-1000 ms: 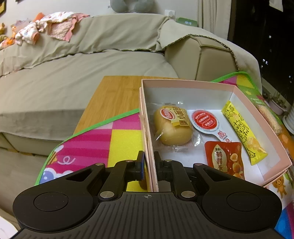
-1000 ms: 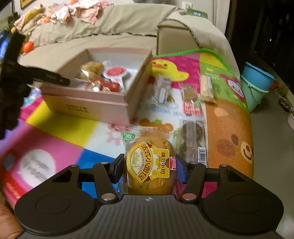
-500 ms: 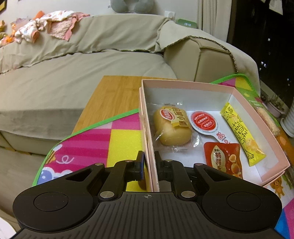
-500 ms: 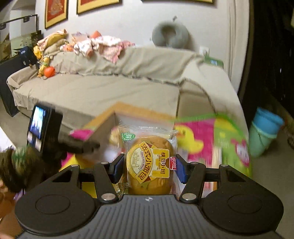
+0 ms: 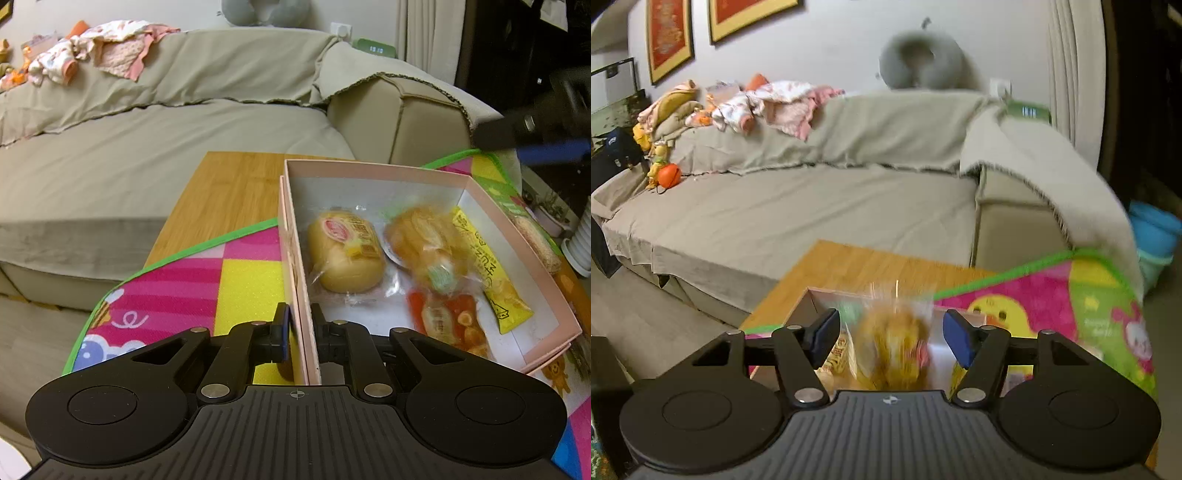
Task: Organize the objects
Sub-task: 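Carry the bagged bread into the pink box and open the right gripper, then grasp the clear-wrapped barcode snack pack with the right gripper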
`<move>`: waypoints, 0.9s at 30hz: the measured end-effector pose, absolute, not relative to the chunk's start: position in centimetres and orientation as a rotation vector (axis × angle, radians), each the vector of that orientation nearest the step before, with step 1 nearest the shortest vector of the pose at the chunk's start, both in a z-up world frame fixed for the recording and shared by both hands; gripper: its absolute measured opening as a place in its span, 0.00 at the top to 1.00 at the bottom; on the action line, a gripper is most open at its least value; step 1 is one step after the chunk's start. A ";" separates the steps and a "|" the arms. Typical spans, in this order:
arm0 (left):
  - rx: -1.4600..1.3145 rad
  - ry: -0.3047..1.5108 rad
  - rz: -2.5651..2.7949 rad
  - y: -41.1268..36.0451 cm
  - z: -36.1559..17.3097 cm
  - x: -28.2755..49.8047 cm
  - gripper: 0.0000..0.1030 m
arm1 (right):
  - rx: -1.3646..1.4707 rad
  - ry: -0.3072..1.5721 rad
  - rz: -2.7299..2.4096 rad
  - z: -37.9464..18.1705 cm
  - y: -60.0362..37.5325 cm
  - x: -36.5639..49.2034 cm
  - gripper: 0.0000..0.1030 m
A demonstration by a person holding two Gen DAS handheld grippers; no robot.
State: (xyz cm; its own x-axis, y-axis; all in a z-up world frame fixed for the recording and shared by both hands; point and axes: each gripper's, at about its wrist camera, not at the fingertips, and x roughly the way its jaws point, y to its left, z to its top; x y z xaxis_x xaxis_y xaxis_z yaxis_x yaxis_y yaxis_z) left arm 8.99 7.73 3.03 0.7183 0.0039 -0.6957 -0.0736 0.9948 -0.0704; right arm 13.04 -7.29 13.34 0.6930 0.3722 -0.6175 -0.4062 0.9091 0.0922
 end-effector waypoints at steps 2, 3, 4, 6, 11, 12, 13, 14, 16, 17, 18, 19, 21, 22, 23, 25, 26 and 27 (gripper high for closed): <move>-0.098 0.768 0.043 7.7 3.0 9.0 0.87 | -0.048 0.690 0.442 12.6 -8.1 12.7 0.37; -0.097 0.768 0.043 7.7 3.0 9.1 0.87 | -0.051 0.691 0.436 12.3 -8.6 12.4 0.36; -0.096 0.767 0.044 7.6 2.9 9.1 0.87 | -0.053 0.692 0.425 12.0 -9.3 12.0 0.35; -0.098 0.767 0.042 7.6 2.8 9.2 0.87 | -0.064 0.688 0.399 11.5 -11.0 10.7 0.35; -0.102 0.767 0.045 7.6 2.8 9.2 0.87 | -0.078 0.678 0.322 10.6 -16.1 7.6 0.29; -0.104 0.768 0.046 7.6 2.8 9.3 0.87 | -0.072 0.684 0.305 10.3 -17.1 7.2 0.28; -0.104 0.768 0.047 7.6 2.8 9.2 0.87 | -0.062 0.692 0.286 10.0 -18.1 6.8 0.28; -0.104 0.768 0.048 7.6 2.9 9.2 0.88 | -0.050 0.704 0.264 9.6 -19.2 6.3 0.28; -0.102 0.770 0.050 7.5 2.9 9.2 0.88 | -0.039 0.729 0.232 8.7 -20.7 5.5 0.28; -0.101 0.770 0.051 7.5 2.9 9.2 0.88 | -0.038 0.740 0.219 8.1 -21.4 5.1 0.28; -0.100 0.771 0.051 7.5 2.9 9.2 0.88 | -0.040 0.749 0.207 7.7 -21.9 4.6 0.28; -0.099 0.772 0.051 7.5 2.9 9.2 0.88 | -0.045 0.759 0.194 7.1 -22.3 4.3 0.28; -0.096 0.774 0.053 7.4 3.0 9.2 0.88 | -0.063 0.769 0.183 6.2 -22.6 3.5 0.28; -0.095 0.775 0.053 7.4 3.0 9.2 0.88 | -0.071 0.775 0.181 5.8 -22.7 3.2 0.28; -0.093 0.775 0.053 7.4 3.0 9.2 0.88 | -0.073 0.785 0.181 5.3 -22.7 3.1 0.28; -0.091 0.777 0.053 7.4 3.0 9.2 0.88 | -0.060 0.798 0.184 4.8 -22.6 2.9 0.28; -0.091 0.777 0.054 7.4 3.0 9.1 0.88 | -0.048 0.801 0.192 4.7 -22.6 3.1 0.28; -0.090 0.778 0.054 7.4 3.0 9.1 0.88 | -0.037 0.802 0.201 4.8 -22.6 3.4 0.28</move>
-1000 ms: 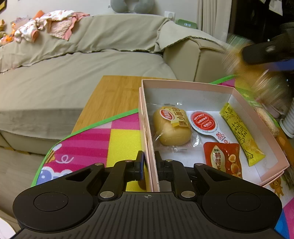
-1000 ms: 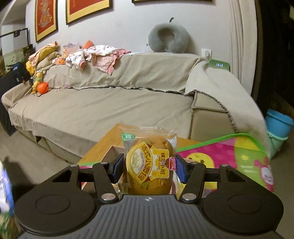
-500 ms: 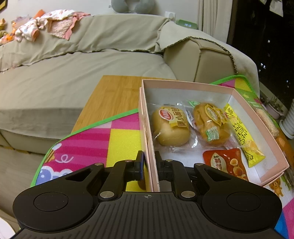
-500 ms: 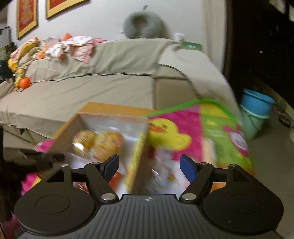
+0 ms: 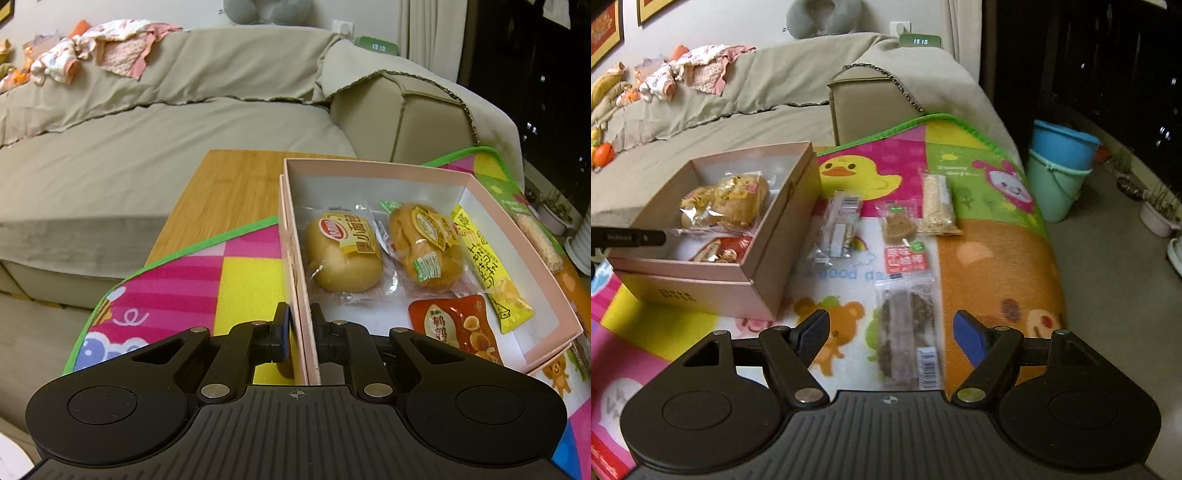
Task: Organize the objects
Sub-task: 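Grasp the clear-wrapped barcode snack pack with the right gripper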
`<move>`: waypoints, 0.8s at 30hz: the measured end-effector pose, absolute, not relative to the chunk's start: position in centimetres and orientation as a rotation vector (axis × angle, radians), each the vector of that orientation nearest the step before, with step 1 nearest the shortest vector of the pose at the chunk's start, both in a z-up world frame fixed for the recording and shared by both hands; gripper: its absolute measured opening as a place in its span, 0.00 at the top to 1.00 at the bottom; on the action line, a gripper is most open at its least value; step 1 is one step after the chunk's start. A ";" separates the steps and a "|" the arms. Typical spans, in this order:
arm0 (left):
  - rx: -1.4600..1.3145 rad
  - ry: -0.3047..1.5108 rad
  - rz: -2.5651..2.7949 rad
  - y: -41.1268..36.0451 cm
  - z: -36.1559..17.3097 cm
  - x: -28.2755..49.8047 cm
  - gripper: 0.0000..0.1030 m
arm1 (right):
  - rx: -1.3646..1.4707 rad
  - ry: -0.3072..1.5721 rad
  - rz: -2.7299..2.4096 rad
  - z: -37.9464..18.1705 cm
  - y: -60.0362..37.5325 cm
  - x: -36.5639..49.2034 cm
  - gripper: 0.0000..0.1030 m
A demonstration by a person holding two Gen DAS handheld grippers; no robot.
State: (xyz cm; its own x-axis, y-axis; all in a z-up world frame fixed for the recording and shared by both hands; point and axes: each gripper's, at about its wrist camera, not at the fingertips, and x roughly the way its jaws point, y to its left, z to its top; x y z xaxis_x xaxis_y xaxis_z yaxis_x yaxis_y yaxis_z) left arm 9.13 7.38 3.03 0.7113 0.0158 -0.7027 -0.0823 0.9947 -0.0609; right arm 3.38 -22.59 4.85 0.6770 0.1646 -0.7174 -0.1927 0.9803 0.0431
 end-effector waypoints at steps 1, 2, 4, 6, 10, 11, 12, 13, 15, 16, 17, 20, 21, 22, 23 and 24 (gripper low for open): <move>-0.090 0.778 0.055 7.4 3.0 9.1 0.88 | -0.023 0.802 0.213 5.0 -22.5 3.8 0.28; -0.090 0.779 0.056 7.4 3.0 9.1 0.88 | -0.003 0.798 0.231 5.2 -22.4 4.3 0.28; -0.090 0.778 0.054 7.4 3.0 9.1 0.88 | 0.019 0.792 0.259 5.5 -22.1 5.7 0.29; -0.090 0.778 0.054 7.4 3.0 9.1 0.88 | 0.046 0.788 0.290 5.8 -21.8 7.4 0.33; -0.089 0.778 0.051 7.4 3.0 9.1 0.88 | 0.147 0.843 0.345 5.4 -21.3 12.1 0.51; -0.089 0.778 0.049 7.4 3.0 9.0 0.88 | 0.167 0.857 0.348 5.1 -21.1 13.2 0.56; -0.089 0.778 0.048 7.4 3.0 9.0 0.88 | 0.180 0.869 0.353 4.8 -20.9 14.0 0.58; -0.089 0.779 0.047 7.4 3.0 9.0 0.87 | 0.193 0.883 0.362 4.4 -20.6 15.0 0.61; -0.089 0.779 0.045 7.5 3.0 9.0 0.87 | 0.187 0.898 0.359 3.8 -19.8 16.3 0.61; -0.089 0.779 0.045 7.5 3.0 9.0 0.87 | 0.171 0.906 0.346 3.4 -19.4 16.9 0.61; -0.088 0.778 0.044 7.5 3.1 8.9 0.87 | 0.160 0.918 0.339 2.9 -19.1 17.4 0.61; -0.089 0.781 0.041 7.6 3.0 9.0 0.87 | 0.205 0.950 0.374 2.2 -19.2 18.0 0.68; -0.088 0.780 0.040 7.6 3.0 9.0 0.87 | 0.203 0.954 0.370 2.1 -19.3 17.9 0.72; -0.088 0.780 0.040 7.6 3.0 9.0 0.87 | 0.181 0.960 0.355 2.0 -19.2 17.8 0.73; -0.089 0.780 0.040 7.7 3.0 8.9 0.87 | 0.163 0.952 0.347 2.0 -19.3 17.5 0.73; -0.090 0.780 0.039 7.6 3.0 9.0 0.87 | 0.150 0.948 0.337 2.0 -19.4 17.2 0.73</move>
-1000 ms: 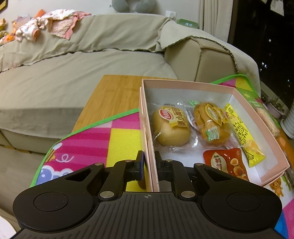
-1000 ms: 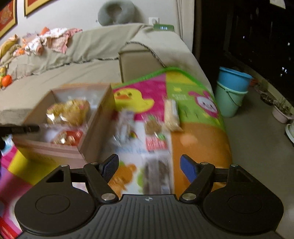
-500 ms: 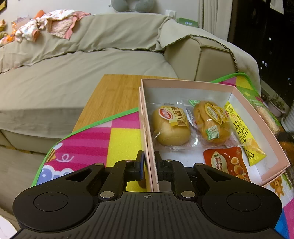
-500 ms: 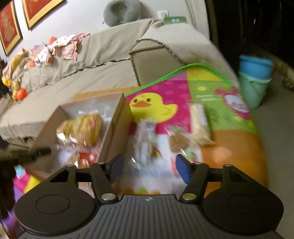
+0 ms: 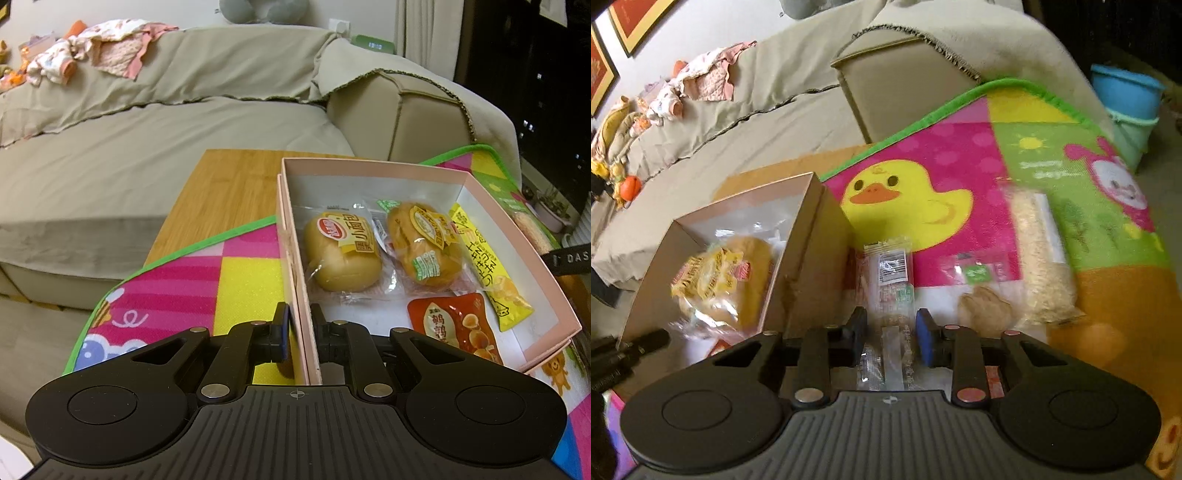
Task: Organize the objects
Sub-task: 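Grasp the clear-wrapped barcode snack pack with the right gripper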
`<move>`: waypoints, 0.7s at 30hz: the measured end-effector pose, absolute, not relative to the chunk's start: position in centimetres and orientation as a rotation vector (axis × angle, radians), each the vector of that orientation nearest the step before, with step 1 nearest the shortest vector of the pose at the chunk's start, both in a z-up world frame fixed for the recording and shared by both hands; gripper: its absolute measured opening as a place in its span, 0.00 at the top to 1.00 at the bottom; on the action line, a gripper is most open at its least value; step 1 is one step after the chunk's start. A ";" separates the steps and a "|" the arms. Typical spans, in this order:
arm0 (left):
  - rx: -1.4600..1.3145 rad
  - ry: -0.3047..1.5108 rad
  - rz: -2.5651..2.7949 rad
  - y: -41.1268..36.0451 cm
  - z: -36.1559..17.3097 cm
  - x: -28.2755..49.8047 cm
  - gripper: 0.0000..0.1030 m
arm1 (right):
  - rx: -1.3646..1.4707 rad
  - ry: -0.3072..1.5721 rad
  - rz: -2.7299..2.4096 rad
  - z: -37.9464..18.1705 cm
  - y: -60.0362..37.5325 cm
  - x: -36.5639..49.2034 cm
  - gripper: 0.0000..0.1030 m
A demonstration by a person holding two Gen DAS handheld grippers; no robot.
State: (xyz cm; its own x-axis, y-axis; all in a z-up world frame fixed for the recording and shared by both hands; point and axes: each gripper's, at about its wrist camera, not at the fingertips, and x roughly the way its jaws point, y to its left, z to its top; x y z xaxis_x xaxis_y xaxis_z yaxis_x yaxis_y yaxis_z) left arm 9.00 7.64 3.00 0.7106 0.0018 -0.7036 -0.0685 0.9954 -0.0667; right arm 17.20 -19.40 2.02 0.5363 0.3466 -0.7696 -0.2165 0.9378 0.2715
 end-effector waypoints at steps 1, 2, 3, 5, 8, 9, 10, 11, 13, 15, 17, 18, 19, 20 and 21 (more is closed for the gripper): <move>-0.091 0.779 0.038 7.7 3.0 9.0 0.87 | 0.138 0.941 0.321 2.1 -19.6 16.9 0.73; -0.092 0.779 0.037 7.7 3.0 9.0 0.87 | 0.126 0.936 0.302 2.2 -19.9 16.7 0.73; -0.092 0.779 0.037 7.7 3.0 9.1 0.87 | 0.112 0.929 0.284 2.4 -20.3 16.5 0.73; -0.092 0.778 0.037 7.7 3.0 9.1 0.87 | 0.089 0.918 0.258 2.5 -20.9 16.2 0.73; -0.094 0.778 0.039 7.7 3.0 9.1 0.87 | 0.043 0.889 0.254 2.8 -21.3 15.6 0.71; -0.095 0.778 0.040 7.6 3.0 9.1 0.87 | 0.024 0.874 0.267 2.9 -21.3 15.2 0.70; -0.095 0.778 0.041 7.6 3.0 9.1 0.87 | 0.007 0.868 0.277 2.9 -21.2 14.9 0.67; -0.097 0.777 0.042 7.5 3.0 9.1 0.87 | -0.006 0.865 0.283 2.9 -21.0 14.7 0.66; -0.097 0.777 0.044 7.5 3.0 9.1 0.87 | -0.045 0.860 0.278 2.6 -20.5 14.4 0.65; -0.096 0.777 0.045 7.5 3.0 9.1 0.87 | -0.084 0.843 0.277 2.5 -19.9 14.2 0.63; -0.093 0.777 0.048 7.4 3.0 9.2 0.87 | -0.115 0.830 0.280 2.5 -19.2 14.2 0.60; -0.092 0.777 0.049 7.4 3.0 9.1 0.87 | -0.127 0.825 0.282 2.4 -18.9 14.3 0.59; -0.091 0.777 0.049 7.4 3.0 9.1 0.87 | -0.139 0.823 0.279 2.3 -18.5 14.3 0.59; -0.091 0.777 0.049 7.4 3.0 9.1 0.87 | -0.149 0.824 0.276 2.2 -18.2 14.4 0.60; -0.091 0.777 0.048 7.5 3.0 9.0 0.87 | -0.158 0.828 0.278 2.1 -18.0 14.4 0.62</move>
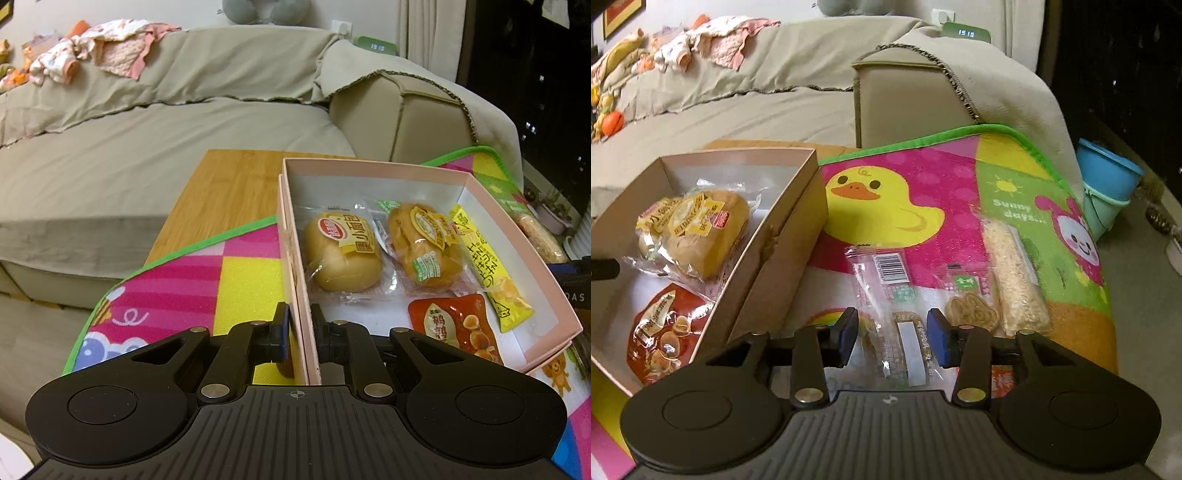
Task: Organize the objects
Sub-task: 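Grasp the clear-wrapped barcode snack pack with the right gripper, then carry the snack pack into the box and release it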
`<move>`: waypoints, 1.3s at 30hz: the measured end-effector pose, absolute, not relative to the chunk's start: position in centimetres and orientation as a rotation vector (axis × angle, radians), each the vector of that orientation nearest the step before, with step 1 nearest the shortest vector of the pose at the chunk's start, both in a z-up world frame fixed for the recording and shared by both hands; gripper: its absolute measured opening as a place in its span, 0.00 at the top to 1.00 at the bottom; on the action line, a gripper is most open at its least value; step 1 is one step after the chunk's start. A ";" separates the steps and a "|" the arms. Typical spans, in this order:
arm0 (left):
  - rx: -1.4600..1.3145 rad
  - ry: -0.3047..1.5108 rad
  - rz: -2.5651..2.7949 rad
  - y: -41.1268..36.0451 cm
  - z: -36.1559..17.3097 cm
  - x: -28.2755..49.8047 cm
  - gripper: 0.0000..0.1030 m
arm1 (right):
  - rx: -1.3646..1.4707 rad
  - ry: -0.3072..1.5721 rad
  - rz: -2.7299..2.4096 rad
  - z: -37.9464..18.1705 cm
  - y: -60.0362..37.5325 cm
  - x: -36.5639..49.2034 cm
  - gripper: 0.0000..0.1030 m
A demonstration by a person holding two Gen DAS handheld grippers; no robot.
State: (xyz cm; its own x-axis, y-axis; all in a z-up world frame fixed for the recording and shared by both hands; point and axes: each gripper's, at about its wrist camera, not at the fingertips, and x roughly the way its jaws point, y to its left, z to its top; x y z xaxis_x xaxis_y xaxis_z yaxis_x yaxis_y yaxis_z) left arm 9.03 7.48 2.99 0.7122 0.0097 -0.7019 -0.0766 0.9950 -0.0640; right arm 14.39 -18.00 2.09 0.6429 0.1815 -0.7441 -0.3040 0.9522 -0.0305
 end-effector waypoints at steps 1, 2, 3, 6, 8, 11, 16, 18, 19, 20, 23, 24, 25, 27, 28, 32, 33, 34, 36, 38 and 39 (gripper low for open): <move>-0.091 0.777 0.047 7.5 3.0 9.0 0.87 | -0.166 0.835 0.281 2.1 -17.8 14.3 0.63; -0.091 0.777 0.047 7.6 3.0 9.0 0.87 | -0.168 0.836 0.284 2.1 -17.7 14.3 0.63; -0.090 0.777 0.047 7.6 3.0 9.0 0.87 | -0.168 0.843 0.295 2.2 -17.7 14.1 0.63; -0.088 0.777 0.051 7.6 3.0 9.1 0.88 | -0.186 0.857 0.318 2.3 -17.3 13.4 0.62; -0.089 0.778 0.053 7.6 2.9 9.1 0.88 | -0.181 0.852 0.303 2.2 -17.2 13.6 0.62; -0.088 0.784 0.052 7.6 2.8 9.0 0.88 | -0.138 0.860 0.307 1.9 -17.5 14.5 0.62; -0.091 0.787 0.049 7.7 2.6 8.8 0.88 | -0.148 0.862 0.288 2.3 -17.9 13.2 0.65; -0.093 0.786 0.046 7.7 2.6 8.7 0.88 | -0.152 0.849 0.286 2.9 -18.4 11.7 0.65; -0.094 0.785 0.045 7.7 2.6 8.7 0.88 | -0.148 0.843 0.286 3.3 -18.8 10.6 0.65; -0.096 0.784 0.044 7.8 2.6 8.7 0.87 | -0.145 0.838 0.283 3.8 -19.2 9.6 0.65; -0.104 0.781 0.042 7.9 2.6 8.6 0.87 | -0.134 0.822 0.271 5.4 -20.2 6.2 0.65; -0.106 0.780 0.042 7.9 2.6 8.6 0.87 | -0.130 0.817 0.272 6.0 -20.4 5.2 0.65; -0.109 0.779 0.042 7.9 2.5 8.6 0.87 | -0.125 0.809 0.276 6.7 -20.7 3.8 0.65; -0.115 0.779 0.042 7.9 2.5 8.6 0.87 | -0.117 0.800 0.283 8.0 -21.0 1.8 0.65; -0.117 0.778 0.041 7.9 2.5 8.6 0.87 | -0.115 0.795 0.293 8.7 -20.9 0.7 0.65; -0.121 0.777 0.039 8.0 2.6 8.6 0.87 | -0.145 0.758 0.346 11.2 -19.6 -2.2 0.65; -0.121 0.777 0.039 8.0 2.5 8.6 0.87 | -0.153 0.743 0.361 11.8 -19.1 -2.6 0.65; -0.121 0.777 0.039 8.0 2.6 8.6 0.87 | -0.157 0.727 0.377 12.4 -18.5 -2.9 0.65; -0.126 0.777 0.039 8.0 2.6 8.6 0.87 | -0.147 0.703 0.411 13.5 -17.6 -3.1 0.65; -0.129 0.778 0.038 8.1 2.6 8.6 0.87 | -0.116 0.689 0.446 14.2 -16.6 -2.4 0.65; -0.130 0.777 0.037 8.1 2.6 8.6 0.87 | -0.100 0.686 0.460 14.5 -16.0 -2.1 0.65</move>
